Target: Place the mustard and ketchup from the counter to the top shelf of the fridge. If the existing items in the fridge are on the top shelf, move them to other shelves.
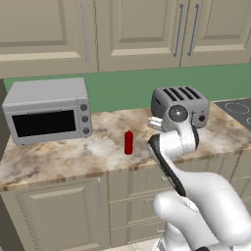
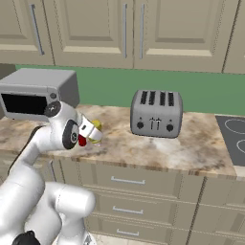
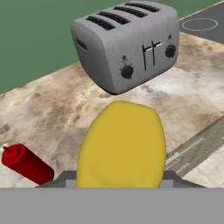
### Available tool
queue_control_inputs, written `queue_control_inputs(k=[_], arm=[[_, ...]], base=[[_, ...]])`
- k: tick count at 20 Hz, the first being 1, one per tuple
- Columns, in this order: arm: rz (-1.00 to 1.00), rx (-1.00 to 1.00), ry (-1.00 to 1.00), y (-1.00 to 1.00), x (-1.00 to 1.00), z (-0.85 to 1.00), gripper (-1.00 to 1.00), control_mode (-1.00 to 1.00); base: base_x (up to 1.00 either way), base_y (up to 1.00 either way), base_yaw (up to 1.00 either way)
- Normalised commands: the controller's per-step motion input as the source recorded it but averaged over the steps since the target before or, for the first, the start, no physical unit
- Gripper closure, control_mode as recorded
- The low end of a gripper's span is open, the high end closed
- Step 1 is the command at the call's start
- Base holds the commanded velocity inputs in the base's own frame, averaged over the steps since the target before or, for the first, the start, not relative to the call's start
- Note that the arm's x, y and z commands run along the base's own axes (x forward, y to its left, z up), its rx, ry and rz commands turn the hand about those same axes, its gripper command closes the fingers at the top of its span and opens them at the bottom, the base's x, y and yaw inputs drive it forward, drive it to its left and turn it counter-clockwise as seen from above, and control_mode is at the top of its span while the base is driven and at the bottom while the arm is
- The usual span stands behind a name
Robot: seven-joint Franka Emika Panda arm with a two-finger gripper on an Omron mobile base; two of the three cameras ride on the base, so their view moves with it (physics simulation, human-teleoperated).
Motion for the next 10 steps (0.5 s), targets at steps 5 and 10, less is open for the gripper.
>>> queue_control_inputs(k=[5,10], arm=[[0.07,0.00,-0.11,0.00,-1.00,1.00,1.00,-1.00],[0.10,0.00,0.00,0.03,-1.00,1.00,1.00,-1.00]], base=[[0.00,0.00,0.00],[0.00,0.00,0.00]])
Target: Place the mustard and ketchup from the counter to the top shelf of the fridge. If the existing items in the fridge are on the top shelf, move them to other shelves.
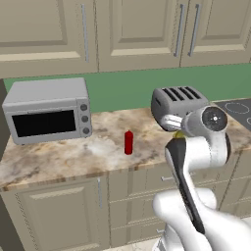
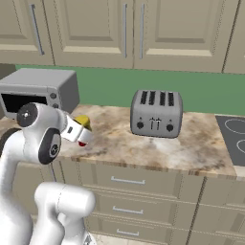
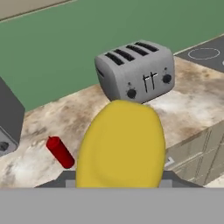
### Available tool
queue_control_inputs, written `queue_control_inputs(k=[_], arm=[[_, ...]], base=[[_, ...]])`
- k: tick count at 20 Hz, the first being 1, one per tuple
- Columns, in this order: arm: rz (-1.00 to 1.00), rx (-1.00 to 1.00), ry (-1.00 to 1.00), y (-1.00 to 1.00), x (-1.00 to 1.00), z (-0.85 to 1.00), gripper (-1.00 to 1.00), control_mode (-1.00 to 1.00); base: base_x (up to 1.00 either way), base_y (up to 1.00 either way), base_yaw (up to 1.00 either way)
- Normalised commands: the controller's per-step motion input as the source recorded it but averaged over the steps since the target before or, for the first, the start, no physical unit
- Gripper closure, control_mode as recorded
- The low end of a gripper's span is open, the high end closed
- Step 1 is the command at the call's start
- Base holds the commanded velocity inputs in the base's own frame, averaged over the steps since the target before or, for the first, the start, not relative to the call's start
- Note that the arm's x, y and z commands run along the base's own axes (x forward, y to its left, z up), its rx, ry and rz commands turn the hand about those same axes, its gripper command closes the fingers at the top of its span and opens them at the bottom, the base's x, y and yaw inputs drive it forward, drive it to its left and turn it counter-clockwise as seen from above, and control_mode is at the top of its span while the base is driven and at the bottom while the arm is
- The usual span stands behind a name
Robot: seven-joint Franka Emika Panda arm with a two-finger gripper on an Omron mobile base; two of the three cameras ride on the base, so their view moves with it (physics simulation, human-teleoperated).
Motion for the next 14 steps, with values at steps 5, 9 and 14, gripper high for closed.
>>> queue_control_inputs(k=[5,9,14], arm=[[0.19,0.00,0.00,0.14,-1.00,1.00,1.00,-1.00],[0.21,0.00,0.00,0.24,-1.00,0.82,1.00,-1.00],[0.21,0.00,0.00,0.06,-0.84,0.23,1.00,-1.00]], base=[[0.00,0.00,0.00],[0.00,0.00,0.00],[0.00,0.00,0.00]])
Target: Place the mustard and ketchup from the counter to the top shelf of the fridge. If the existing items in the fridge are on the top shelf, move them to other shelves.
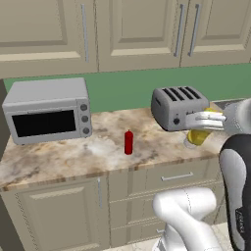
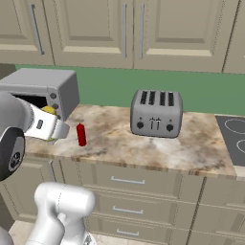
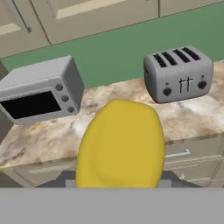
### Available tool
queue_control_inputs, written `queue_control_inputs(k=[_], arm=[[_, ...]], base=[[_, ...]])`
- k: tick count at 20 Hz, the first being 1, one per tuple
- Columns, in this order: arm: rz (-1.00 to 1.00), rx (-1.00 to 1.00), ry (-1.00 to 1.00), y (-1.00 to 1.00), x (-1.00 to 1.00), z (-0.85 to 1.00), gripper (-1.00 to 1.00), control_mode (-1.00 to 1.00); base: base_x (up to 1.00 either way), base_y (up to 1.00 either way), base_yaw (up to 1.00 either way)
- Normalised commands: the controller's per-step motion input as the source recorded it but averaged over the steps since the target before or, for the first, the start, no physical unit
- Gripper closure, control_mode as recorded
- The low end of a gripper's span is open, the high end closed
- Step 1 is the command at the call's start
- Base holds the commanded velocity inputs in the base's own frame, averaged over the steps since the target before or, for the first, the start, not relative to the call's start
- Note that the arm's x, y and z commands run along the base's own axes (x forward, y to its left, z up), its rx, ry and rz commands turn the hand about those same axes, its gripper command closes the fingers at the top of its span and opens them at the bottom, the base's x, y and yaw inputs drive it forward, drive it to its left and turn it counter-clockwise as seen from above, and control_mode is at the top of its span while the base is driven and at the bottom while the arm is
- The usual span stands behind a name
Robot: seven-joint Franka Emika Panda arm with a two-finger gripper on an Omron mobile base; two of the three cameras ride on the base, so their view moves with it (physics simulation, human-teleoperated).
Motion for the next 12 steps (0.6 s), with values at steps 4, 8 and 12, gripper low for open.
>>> queue_control_inputs(k=[4,8,12], arm=[[0.13,0.00,0.00,0.00,-0.71,0.00,1.00,-1.00],[0.04,0.00,0.00,0.00,-0.48,0.00,1.00,1.00],[0.00,0.00,0.00,0.00,0.00,0.00,1.00,1.00]], base=[[0.00,0.00,0.00],[-0.50,0.01,0.07],[-1.00,0.39,0.30]])
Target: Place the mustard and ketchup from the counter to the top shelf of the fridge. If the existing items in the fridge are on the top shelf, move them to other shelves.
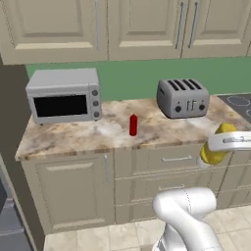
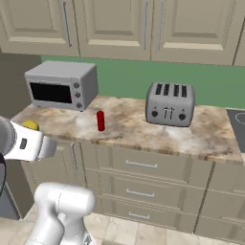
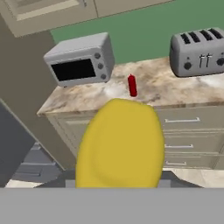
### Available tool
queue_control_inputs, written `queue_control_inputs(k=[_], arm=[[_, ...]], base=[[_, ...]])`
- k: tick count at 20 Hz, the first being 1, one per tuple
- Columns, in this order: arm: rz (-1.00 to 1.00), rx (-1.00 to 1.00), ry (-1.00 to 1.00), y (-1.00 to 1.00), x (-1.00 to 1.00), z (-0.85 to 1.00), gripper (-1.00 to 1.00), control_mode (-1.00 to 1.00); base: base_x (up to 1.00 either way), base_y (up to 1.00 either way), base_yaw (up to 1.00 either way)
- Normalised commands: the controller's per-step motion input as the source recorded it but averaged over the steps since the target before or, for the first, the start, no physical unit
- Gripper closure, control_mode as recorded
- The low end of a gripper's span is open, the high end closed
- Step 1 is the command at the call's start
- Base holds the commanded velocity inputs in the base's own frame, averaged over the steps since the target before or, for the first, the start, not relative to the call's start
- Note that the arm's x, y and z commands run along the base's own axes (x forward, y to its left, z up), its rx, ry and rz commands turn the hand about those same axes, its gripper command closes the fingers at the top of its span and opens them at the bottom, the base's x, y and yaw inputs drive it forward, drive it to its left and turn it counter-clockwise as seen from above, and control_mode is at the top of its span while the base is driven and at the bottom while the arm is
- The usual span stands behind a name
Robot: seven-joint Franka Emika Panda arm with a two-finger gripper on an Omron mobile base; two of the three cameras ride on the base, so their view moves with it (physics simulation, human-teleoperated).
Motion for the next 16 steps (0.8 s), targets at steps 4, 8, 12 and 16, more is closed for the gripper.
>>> queue_control_inputs(k=[4,8,12,16], arm=[[0.00,0.00,0.00,0.00,0.00,0.00,1.00,1.00],[0.00,0.00,0.00,0.00,0.00,0.00,1.00,1.00],[0.00,0.00,0.00,0.00,0.00,0.00,1.00,1.00],[0.00,0.00,0.00,0.00,0.00,0.00,1.00,1.00]], base=[[-0.97,0.92,0.43],[-0.73,1.00,0.46],[-0.58,1.00,0.47],[-0.15,1.00,0.27]])
